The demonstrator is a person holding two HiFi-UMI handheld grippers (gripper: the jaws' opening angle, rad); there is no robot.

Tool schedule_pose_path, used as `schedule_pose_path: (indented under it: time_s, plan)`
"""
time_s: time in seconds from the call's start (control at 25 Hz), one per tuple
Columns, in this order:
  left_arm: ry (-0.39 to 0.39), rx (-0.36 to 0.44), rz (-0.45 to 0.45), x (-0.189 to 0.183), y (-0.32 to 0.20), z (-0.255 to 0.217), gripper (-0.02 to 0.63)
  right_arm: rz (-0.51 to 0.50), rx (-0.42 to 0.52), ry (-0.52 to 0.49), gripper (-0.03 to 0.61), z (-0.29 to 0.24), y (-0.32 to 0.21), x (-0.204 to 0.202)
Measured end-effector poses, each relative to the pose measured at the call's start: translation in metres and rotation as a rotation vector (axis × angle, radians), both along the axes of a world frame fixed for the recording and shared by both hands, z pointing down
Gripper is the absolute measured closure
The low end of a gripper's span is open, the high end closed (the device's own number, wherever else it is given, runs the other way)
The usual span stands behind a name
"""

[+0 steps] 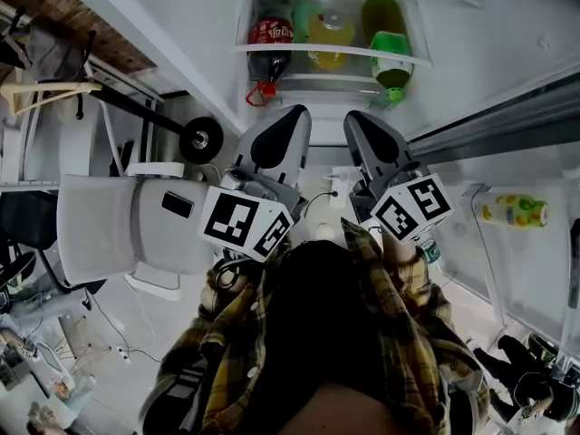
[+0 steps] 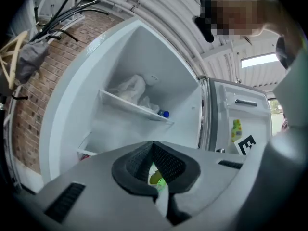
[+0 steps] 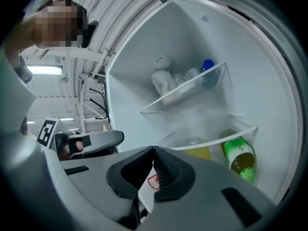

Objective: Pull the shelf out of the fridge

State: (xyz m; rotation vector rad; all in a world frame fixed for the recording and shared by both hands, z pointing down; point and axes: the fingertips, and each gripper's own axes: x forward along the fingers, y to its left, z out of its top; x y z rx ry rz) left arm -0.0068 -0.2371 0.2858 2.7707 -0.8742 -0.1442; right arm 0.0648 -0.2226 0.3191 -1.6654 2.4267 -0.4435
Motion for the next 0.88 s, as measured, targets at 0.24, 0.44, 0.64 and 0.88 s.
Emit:
schedule_pose_path:
  time_s: [0.24,0.44,0.64,0.88]
  plan:
    - [-0.005,0.003,0.098,0.016,-0.037,-0.004,0.609,0.086,0.006,-0.002,0.560,-0.006,-0.038,0.010]
    - [-0.029,-0.002,0.205,0.028,-0.054,0.008,0.609,0.178,0.011,-0.019,0.560,0.002,-0.060,0.019]
    - [-0.034,-0.012,0.260,0.036,-0.062,0.013,0.609,0.218,0.006,-0.032,0.560,0.007,-0.067,0.020]
    - [-0.037,-0.039,0.285,0.042,-0.067,0.024,0.609,0.236,-0.024,-0.044,0.560,0.017,-0.075,0.027]
